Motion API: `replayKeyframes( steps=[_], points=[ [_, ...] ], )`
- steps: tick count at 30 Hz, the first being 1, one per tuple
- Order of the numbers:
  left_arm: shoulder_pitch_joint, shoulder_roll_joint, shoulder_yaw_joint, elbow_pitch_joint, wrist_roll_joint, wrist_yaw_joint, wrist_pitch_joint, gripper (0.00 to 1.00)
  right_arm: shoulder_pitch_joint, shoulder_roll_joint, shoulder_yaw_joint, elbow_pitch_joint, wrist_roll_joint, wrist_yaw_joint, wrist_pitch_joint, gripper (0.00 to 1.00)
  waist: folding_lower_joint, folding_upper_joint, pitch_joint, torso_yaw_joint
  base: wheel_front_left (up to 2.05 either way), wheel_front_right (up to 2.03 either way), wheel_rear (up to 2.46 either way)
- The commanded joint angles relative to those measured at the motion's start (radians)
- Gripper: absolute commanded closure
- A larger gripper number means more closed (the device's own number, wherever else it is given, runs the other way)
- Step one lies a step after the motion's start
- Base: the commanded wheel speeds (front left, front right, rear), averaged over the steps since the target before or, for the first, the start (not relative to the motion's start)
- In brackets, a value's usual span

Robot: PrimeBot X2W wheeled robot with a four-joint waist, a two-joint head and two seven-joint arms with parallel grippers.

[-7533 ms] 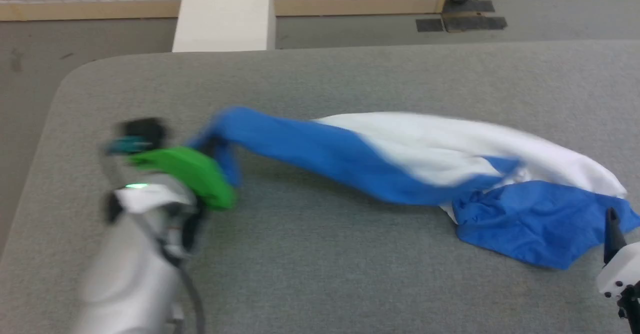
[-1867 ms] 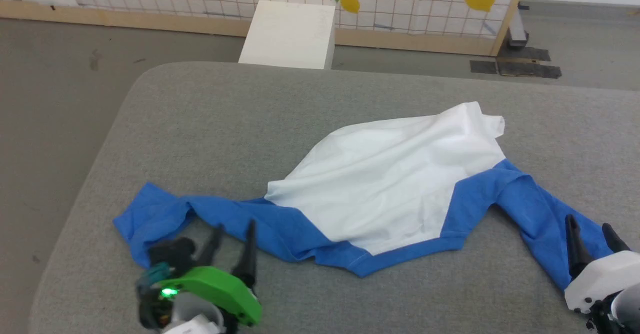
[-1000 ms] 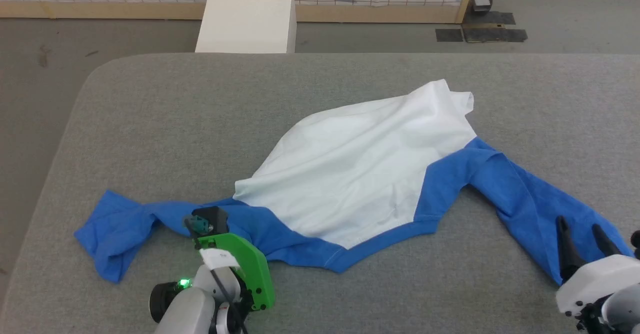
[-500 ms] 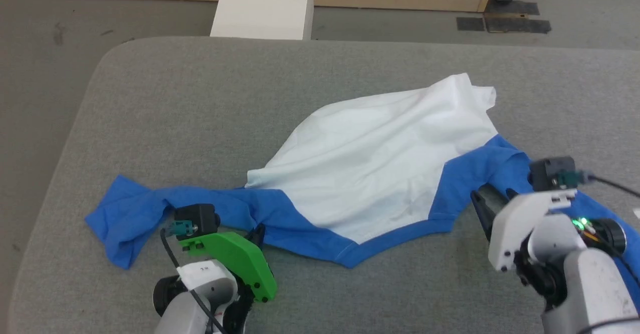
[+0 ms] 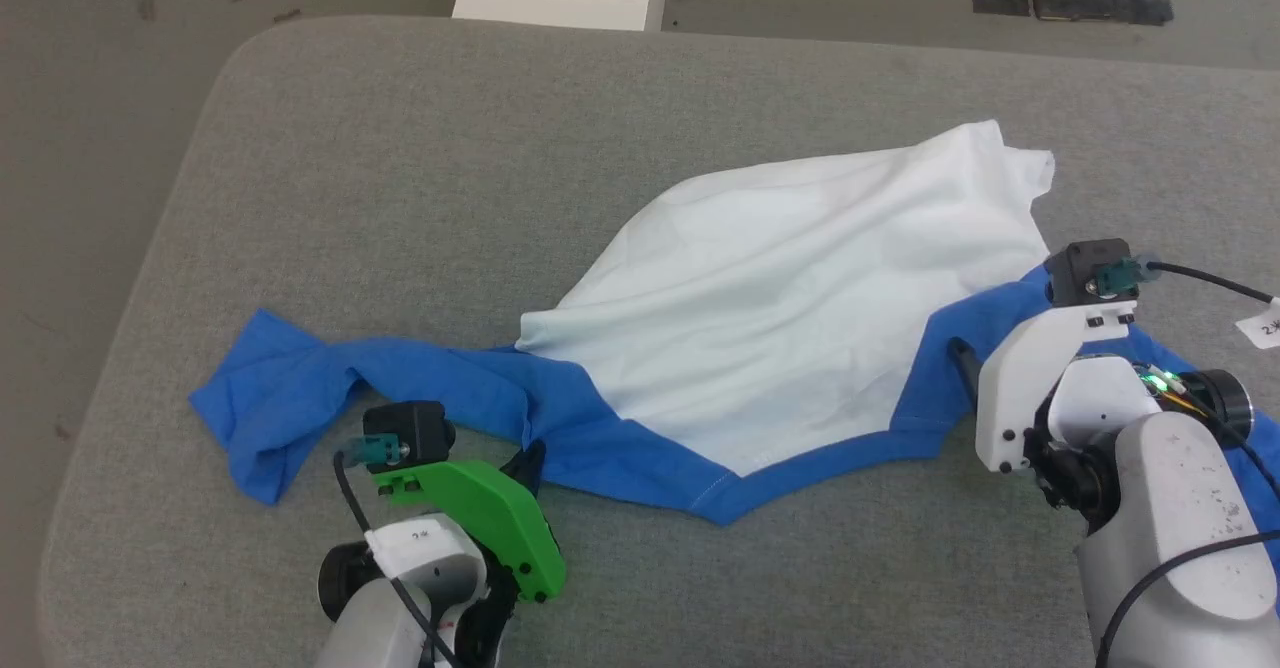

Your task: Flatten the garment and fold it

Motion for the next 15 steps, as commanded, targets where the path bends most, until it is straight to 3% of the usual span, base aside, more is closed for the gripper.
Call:
replayKeyframes(
  steps=[1,2,3,9,15],
  points=[
    [-0.013,0.001,-0.001,0.002,-0.01,-0.005,-0.009,1.0,-0.019,0.0,0.001,0.012,-0.001,-0.002,-0.007,0.64,0.0,0.0,0.006,0.004,0.0,0.0,0.0],
    [-0.013,0.001,-0.001,0.004,-0.011,-0.006,-0.01,1.0,-0.023,0.0,0.006,0.016,-0.001,-0.002,-0.015,0.85,0.0,0.0,0.006,0.004,0.0,0.0,0.0],
    [-0.013,0.001,-0.002,0.006,-0.012,-0.007,-0.01,1.0,-0.026,0.0,0.009,0.022,0.0,-0.002,-0.022,1.0,0.0,0.0,0.004,0.004,0.0,0.0,0.0],
    [-0.008,0.0,-0.004,0.008,-0.016,-0.008,-0.025,1.0,-0.026,0.0,0.023,0.019,0.025,-0.002,-0.049,1.0,0.0,0.0,-0.021,-0.006,0.0,0.0,0.0],
    [-0.029,-0.003,0.022,-0.033,-0.064,-0.043,-0.084,1.0,-0.037,0.0,0.027,-0.044,0.12,-0.002,-0.068,1.0,0.0,0.0,-0.063,-0.031,0.0,0.0,0.0]
  ],
)
